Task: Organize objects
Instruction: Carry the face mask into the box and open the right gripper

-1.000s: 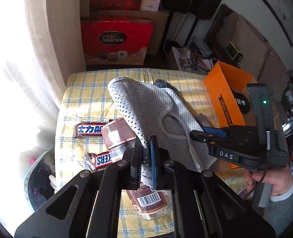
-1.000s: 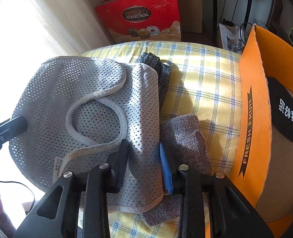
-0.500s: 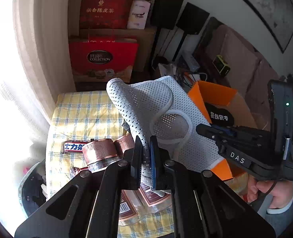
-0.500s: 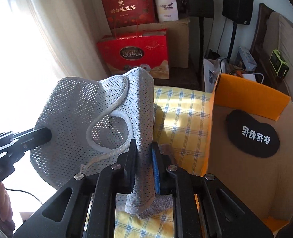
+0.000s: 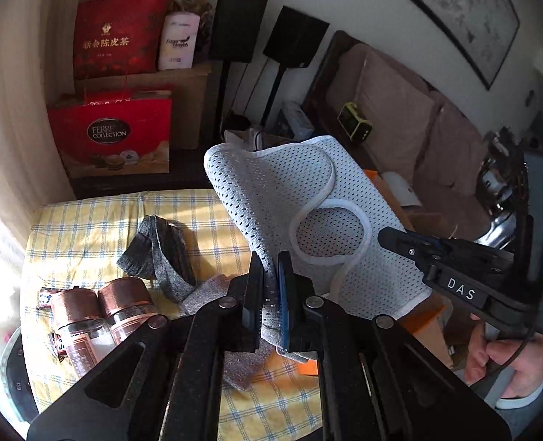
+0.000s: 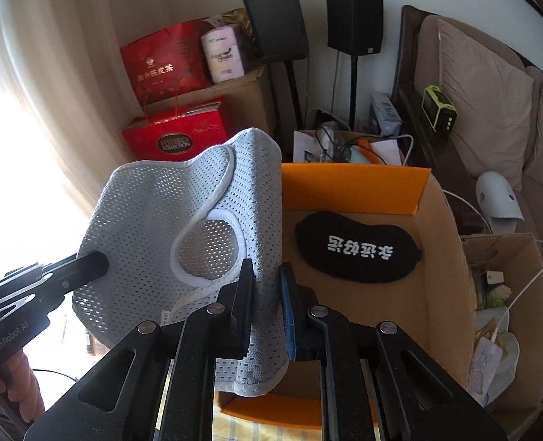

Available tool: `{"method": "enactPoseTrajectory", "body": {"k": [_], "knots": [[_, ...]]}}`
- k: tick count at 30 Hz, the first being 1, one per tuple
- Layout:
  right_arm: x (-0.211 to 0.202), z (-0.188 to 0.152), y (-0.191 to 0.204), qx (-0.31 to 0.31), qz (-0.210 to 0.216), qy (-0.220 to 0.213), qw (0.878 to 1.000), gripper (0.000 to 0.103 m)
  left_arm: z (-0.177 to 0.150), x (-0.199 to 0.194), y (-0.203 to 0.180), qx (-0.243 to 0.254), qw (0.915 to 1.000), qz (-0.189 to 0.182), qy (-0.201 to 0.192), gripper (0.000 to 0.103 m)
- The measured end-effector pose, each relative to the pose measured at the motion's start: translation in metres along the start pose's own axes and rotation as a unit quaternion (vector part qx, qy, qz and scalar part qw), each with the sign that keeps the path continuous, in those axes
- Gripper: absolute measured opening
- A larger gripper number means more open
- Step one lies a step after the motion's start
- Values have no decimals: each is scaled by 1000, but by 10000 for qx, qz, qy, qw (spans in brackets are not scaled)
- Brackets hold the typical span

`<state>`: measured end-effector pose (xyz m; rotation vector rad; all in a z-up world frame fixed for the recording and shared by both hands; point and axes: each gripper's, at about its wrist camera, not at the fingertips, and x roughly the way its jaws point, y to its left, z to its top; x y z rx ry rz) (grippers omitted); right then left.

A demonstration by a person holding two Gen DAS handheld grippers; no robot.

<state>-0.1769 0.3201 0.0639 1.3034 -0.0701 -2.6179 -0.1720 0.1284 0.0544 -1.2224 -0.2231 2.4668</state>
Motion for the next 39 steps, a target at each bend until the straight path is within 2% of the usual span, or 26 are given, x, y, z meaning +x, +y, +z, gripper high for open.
{"method": "enactPoseTrajectory", "body": {"k": [5, 13, 20, 23, 26, 28, 30, 32, 34, 39], "knots": [[-5, -15, -47, 347, -245, 25, 9991, 13, -4, 37, -38, 195, 9997, -66, 162, 7], [9, -37, -102, 789, -493, 151, 9955, 13, -21, 82, -82, 593, 9972, 66, 459, 7], [35, -57, -125, 1001, -603, 356, 9925, 13, -36, 116, -101, 906, 9926, 316, 740, 8], [44, -62, -129, 998, -717, 444, 9914, 13, -41, 129, -100, 939, 9904, 416, 922, 11], [53, -66, -127, 847, -927, 539, 9906, 13, -47, 137, -100, 1003, 9875, 619, 1049, 20], [60, -69, -125, 678, -1114, 674, 9892, 22, -49, 137, -98, 1042, 9858, 786, 1054, 37], [64, -73, -125, 532, -1253, 739, 9879, 23, -49, 132, -99, 1163, 9846, 804, 1033, 46], [64, -74, -124, 438, -1373, 767, 9866, 31, -45, 122, -99, 1241, 9845, 779, 962, 47], [60, -73, -123, 419, -1453, 744, 9857, 48, -40, 109, -97, 1218, 9862, 697, 874, 54], [40, -63, -116, 466, -1360, 515, 9883, 52, -21, 76, -77, 929, 9927, 356, 678, 64]]}}
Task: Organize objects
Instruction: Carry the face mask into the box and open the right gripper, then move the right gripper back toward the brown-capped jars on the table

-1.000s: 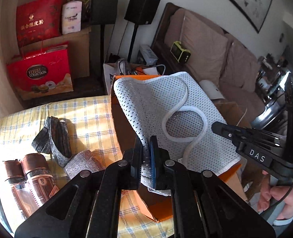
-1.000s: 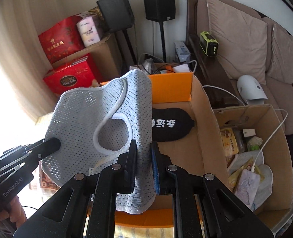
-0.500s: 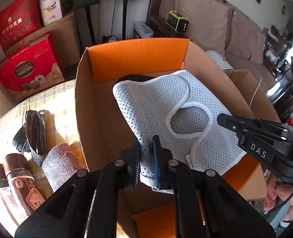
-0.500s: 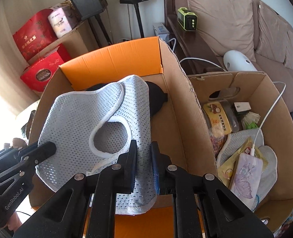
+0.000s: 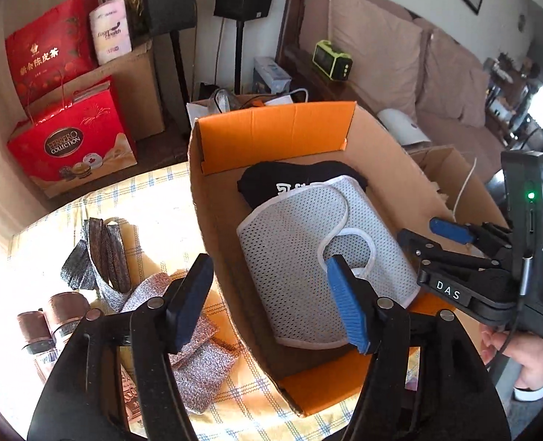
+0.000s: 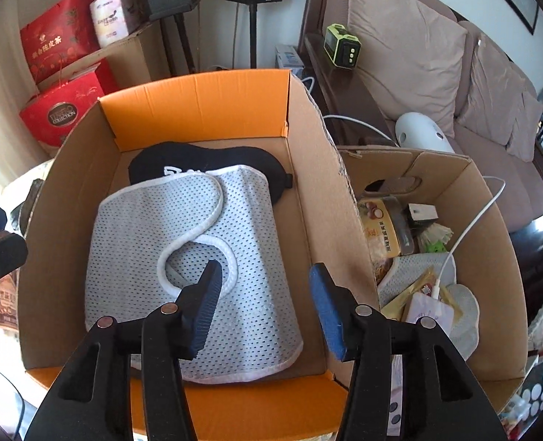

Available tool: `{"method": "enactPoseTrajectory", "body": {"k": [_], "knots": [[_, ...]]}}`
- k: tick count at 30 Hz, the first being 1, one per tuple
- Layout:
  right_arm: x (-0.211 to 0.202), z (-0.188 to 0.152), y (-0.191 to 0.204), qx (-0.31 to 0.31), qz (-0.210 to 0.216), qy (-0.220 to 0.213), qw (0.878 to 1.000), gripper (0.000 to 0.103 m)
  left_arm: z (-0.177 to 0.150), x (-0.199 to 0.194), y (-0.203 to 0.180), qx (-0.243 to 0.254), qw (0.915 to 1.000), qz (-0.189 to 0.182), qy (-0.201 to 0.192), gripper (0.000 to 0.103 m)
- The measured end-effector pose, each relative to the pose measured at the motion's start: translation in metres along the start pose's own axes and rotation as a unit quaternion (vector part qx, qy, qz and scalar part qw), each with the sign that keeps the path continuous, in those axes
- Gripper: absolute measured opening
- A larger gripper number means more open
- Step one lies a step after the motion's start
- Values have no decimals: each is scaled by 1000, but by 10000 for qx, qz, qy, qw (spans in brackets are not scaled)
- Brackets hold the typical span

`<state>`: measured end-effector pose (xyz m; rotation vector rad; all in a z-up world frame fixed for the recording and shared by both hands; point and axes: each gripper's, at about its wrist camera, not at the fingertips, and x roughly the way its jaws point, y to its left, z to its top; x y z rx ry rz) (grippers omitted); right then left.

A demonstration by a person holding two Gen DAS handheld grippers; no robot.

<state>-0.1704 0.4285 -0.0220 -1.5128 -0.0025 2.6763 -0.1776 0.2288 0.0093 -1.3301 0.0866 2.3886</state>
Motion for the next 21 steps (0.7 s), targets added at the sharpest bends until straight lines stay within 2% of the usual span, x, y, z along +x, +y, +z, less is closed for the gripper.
{"method": "enactPoseTrajectory", "body": {"k": [3, 7, 12, 14, 18, 21], "knots": [[-14, 5, 9, -85, 128, -95, 9998, 54, 0, -14, 16, -89, 10000, -15, -41, 71], [-30, 9, 30, -250, 404, -186, 9987, 54, -6, -28, 35, -18, 9995, 286, -134, 82], [-44, 10, 63, -479, 653, -284, 9963, 54, -18, -41, 67, -63, 9983, 566, -146, 85], [-49, 10, 76, -576, 735, -331, 9951, 54, -23, -46, 81, -108, 9981, 589, -148, 94], [-53, 10, 101, -745, 929, -369, 9922, 54, -36, -53, 107, -184, 9959, 871, -184, 95], [-53, 10, 120, -875, 1057, -321, 9900, 54, -45, -56, 127, -298, 9950, 944, -125, 99]]}}
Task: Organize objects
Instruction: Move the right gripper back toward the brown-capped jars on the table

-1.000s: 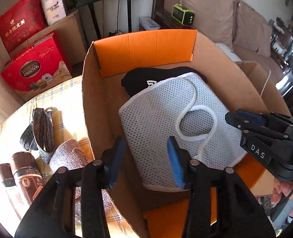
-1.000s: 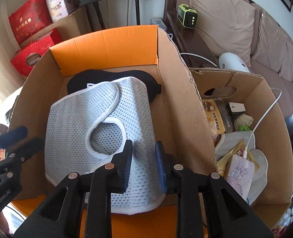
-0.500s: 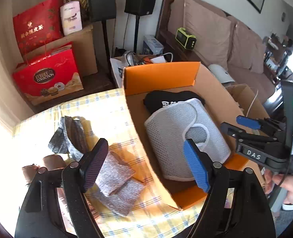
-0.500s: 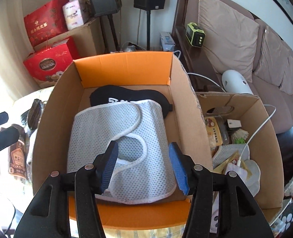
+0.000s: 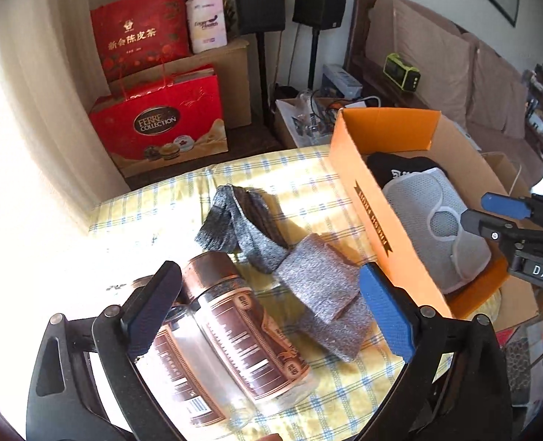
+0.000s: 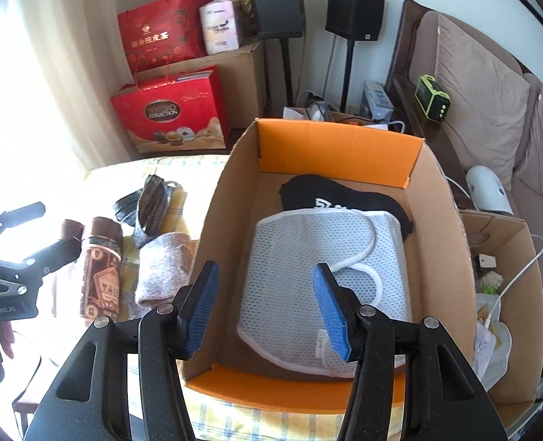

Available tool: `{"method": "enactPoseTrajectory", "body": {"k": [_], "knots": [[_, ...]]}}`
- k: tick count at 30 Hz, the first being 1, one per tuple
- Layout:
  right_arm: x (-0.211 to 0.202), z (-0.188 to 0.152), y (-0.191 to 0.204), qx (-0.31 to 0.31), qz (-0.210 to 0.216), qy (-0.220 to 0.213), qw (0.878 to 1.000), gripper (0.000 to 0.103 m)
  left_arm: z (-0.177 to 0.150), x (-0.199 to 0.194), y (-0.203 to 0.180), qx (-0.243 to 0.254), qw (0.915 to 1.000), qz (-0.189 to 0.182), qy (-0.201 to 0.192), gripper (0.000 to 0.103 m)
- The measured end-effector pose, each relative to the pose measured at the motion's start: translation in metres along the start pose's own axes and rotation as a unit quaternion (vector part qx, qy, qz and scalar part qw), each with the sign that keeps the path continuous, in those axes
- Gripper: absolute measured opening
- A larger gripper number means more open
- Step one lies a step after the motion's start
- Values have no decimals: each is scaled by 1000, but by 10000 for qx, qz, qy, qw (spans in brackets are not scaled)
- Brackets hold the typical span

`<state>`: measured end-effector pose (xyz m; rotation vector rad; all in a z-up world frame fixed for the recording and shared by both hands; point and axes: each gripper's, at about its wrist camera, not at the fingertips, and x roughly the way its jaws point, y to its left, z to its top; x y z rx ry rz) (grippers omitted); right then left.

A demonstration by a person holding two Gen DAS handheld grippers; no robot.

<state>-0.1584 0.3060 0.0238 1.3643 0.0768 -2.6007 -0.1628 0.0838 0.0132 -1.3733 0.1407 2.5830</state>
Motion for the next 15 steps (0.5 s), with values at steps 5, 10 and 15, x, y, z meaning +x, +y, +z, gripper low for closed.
{"method": "enactPoseTrajectory", "body": {"k": [5, 10, 15], "knots": [[6, 5, 26, -117, 220, -5, 9997, 66, -11, -6, 26, -77, 9999, 124, -74, 103], [14, 9, 54, -282, 378, 48, 9989, 84, -18, -13, 51, -246, 9995, 151, -104, 103], [24, 13, 76, -429, 467, 173, 9978, 84, -22, -14, 71, -390, 9991, 136, -114, 103]]}}
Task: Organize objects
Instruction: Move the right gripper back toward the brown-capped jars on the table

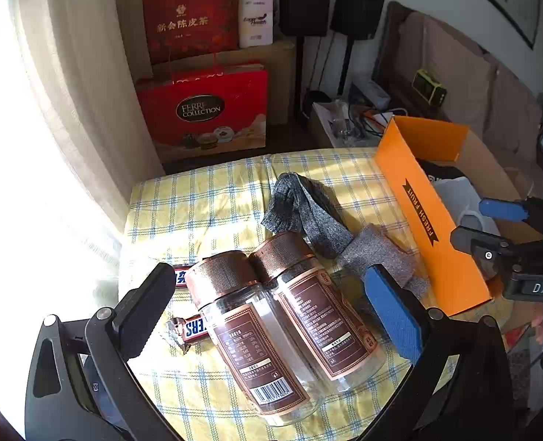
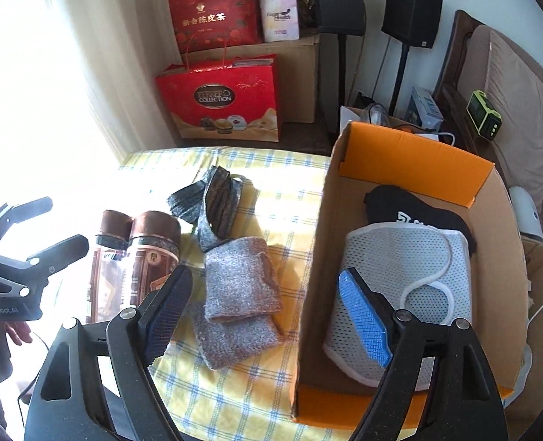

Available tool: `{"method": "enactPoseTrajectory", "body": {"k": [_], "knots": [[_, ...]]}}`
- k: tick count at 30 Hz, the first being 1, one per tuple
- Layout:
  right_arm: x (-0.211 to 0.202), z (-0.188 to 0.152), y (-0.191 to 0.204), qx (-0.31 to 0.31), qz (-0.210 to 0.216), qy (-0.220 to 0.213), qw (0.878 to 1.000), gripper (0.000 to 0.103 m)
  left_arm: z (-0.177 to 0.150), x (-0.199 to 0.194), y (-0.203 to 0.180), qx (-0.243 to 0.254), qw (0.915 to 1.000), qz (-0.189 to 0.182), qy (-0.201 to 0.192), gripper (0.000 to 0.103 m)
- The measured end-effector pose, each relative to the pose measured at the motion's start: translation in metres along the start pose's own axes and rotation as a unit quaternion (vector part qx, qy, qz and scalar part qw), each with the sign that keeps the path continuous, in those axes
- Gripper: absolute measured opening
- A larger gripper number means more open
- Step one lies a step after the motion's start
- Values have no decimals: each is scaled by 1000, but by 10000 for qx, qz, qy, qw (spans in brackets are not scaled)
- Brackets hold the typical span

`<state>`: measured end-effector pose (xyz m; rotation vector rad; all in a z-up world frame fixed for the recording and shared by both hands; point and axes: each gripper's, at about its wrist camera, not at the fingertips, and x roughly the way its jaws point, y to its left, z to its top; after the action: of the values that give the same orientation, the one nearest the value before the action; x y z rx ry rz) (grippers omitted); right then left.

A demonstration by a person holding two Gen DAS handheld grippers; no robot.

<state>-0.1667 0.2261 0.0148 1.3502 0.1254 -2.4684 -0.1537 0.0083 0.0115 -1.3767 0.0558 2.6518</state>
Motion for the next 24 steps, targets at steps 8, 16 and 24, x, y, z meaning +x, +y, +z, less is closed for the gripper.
{"method": "enactPoseTrajectory", "body": {"k": [8, 16, 24], "knots": [[22, 5, 26, -183, 97, 206, 9996, 84, -11, 0, 31, -317, 9994, -13, 108, 103], [38, 3, 51, -342, 272, 325, 9985, 84, -28, 14, 57, -551, 9979, 83, 321, 103], [54, 1, 65, -256, 564, 486, 9969, 84, -43, 26, 68, -724, 9962, -8, 476, 103]]}}
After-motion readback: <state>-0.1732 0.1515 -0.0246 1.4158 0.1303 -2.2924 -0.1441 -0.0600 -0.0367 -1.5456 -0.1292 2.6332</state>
